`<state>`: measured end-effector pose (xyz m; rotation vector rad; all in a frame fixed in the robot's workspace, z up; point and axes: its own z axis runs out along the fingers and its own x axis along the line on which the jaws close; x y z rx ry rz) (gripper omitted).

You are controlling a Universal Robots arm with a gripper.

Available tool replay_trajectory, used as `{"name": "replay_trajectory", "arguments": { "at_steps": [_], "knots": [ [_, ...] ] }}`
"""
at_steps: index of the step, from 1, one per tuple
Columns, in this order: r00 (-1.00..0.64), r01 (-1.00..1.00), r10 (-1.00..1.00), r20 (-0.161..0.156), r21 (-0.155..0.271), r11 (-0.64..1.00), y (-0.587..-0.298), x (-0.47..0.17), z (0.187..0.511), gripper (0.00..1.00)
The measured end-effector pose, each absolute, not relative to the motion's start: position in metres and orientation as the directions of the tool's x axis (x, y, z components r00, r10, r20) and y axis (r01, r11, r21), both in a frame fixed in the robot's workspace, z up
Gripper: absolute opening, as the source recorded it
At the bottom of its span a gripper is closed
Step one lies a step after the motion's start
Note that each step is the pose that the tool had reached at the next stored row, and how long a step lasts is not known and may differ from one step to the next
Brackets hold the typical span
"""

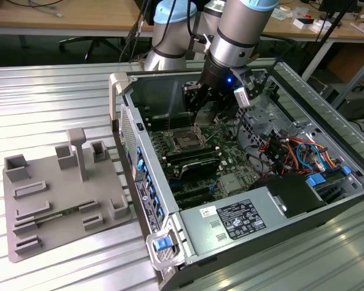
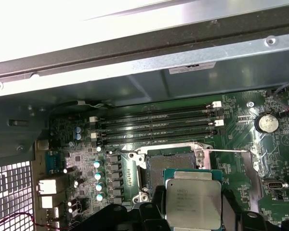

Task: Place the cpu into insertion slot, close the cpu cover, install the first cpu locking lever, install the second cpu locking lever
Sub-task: 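Place the cpu into insertion slot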

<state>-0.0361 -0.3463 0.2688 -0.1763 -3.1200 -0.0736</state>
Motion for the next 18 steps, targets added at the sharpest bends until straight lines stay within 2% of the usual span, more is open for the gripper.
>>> {"name": "replay_trajectory", "arguments": {
  "at_steps": [18],
  "knots": [
    [-0.992,0.129,0.128,0.018,0.046,0.991,-0.3463,-0.0361,0.2687,0.55]
  ]
}}
